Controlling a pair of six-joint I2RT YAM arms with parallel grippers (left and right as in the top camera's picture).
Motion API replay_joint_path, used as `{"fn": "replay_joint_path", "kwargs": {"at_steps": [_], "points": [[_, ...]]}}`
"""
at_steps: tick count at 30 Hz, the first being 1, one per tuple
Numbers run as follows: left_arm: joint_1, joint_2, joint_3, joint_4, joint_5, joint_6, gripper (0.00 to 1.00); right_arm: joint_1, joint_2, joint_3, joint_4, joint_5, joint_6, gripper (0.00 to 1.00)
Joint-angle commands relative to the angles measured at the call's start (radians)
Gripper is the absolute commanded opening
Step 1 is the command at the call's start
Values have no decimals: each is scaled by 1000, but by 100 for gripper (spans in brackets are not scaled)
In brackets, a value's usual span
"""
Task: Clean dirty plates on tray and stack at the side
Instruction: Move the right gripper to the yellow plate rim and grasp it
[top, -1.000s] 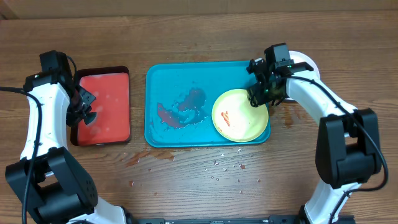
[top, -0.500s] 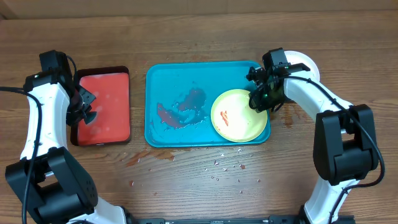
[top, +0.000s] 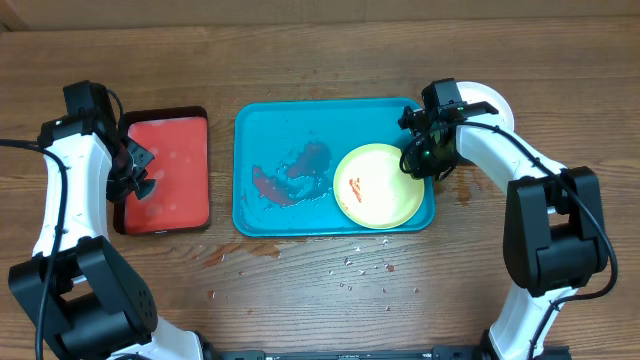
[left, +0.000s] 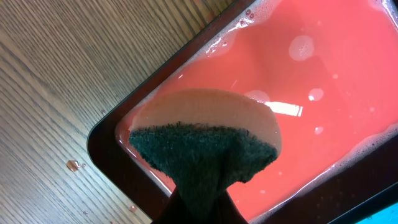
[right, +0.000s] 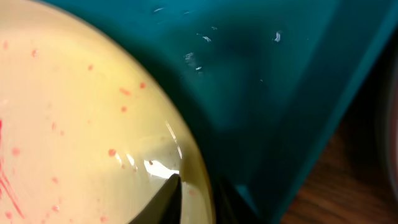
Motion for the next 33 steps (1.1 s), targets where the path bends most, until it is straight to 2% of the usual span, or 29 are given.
{"fn": "replay_joint_path", "kwargs": {"at_steps": [1, 8, 10, 11, 12, 14, 17, 23, 33], "points": [[-2, 1, -8, -1, 9, -13, 4, 5, 15, -2, 1, -8, 87, 12], [-2, 1, -8, 0, 9, -13, 4, 5, 15, -2, -34, -11, 314, 13], [-2, 1, -8, 0, 9, -13, 4, 5, 15, -2, -38, -47, 356, 30], [-2, 1, -8, 0, 9, -13, 4, 5, 15, -2, -36, -79, 367, 36], [-2, 1, -8, 0, 9, -13, 4, 5, 15, -2, -34, -113, 373, 38], [-2, 1, -8, 0, 9, -13, 4, 5, 15, -2, -31, -175, 373, 37], [-2, 1, -8, 0, 9, -13, 4, 5, 15, -2, -19, -211, 373, 23], [-2, 1, -8, 0, 9, -13, 4, 5, 15, -2, -36, -204, 378, 23], [-2, 1, -8, 0, 16, -13, 4, 6, 15, -3, -73, -154, 510, 23]]}}
